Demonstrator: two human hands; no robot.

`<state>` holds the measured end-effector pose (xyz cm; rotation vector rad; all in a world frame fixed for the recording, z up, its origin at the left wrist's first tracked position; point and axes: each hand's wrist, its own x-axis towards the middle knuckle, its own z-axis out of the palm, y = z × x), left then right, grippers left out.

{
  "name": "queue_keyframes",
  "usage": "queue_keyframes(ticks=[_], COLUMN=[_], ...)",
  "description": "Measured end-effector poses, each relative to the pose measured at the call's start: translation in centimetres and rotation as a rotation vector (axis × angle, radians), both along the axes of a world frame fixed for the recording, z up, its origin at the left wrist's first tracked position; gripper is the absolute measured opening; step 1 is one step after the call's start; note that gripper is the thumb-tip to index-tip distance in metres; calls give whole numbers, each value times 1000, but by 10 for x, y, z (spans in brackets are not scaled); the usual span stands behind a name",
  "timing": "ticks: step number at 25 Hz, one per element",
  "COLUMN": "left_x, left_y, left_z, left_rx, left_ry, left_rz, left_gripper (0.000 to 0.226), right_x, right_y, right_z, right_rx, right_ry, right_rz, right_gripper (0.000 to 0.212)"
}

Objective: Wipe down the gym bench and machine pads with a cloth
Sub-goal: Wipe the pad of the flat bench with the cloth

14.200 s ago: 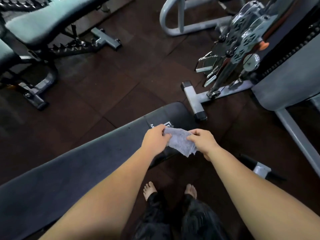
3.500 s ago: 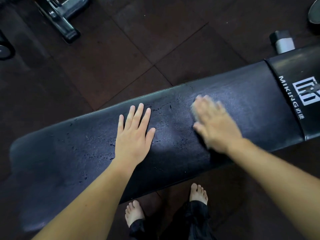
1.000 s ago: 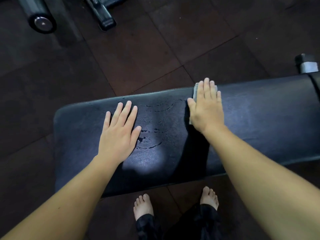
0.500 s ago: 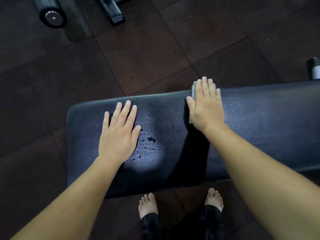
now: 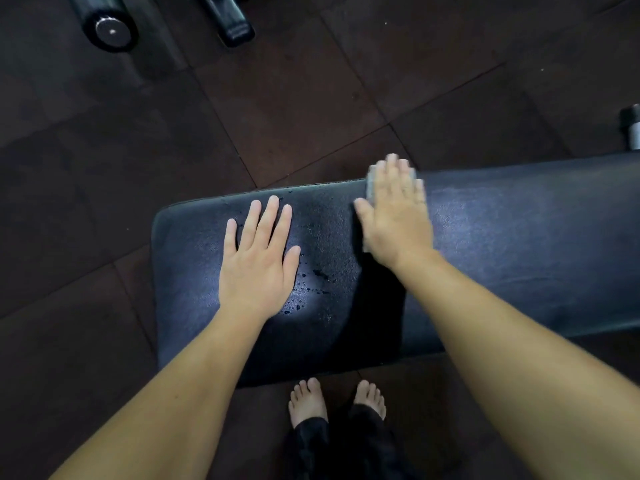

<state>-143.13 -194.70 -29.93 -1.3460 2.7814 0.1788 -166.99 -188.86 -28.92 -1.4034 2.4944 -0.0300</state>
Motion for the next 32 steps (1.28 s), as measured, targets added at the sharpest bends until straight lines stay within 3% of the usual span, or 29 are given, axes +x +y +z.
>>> queue_keyframes(ticks=[3,6,10,12,16,18,22,25,29,30,32], left_x=[0,-1,-1,-3,0,1,0,3,15,24,51], left_y=[0,0,-1,-2,-1,0,-2,-3,-8,-12,-23], left_z=[0,0,-3,-4,-4,-2,0,-1,3,4,4], left_rx=[2,4,-13,-13,13,11,31,53,126,136,117], left_ry=[6,7,-6,-3,12,3,-9,20,101,114,107], left_rz=[-7,-2,7,3,7,4,0,-10,-78,-104,-100], left_gripper=[64,64,64,64,64,64,63,63,64,64,63], right_x=[69,46,-32,-15,101,94,7,62,192,187,148], right_y=[25,77,37,12,80,118,104,74,114,120,113], right_z=[4,6,0,3,6,7,2,3,5,5,4], right_rx=[5,10,24,-3,5,7,95,51,27,20,64], right_ry=[-33,0,15,10,-13,5,90,61,-1,3,37], right_rz=[354,576,145,47,434,543,95,-105,330,391,299], right_gripper=[73,72,72,74,72,71,75,76,73,72,73])
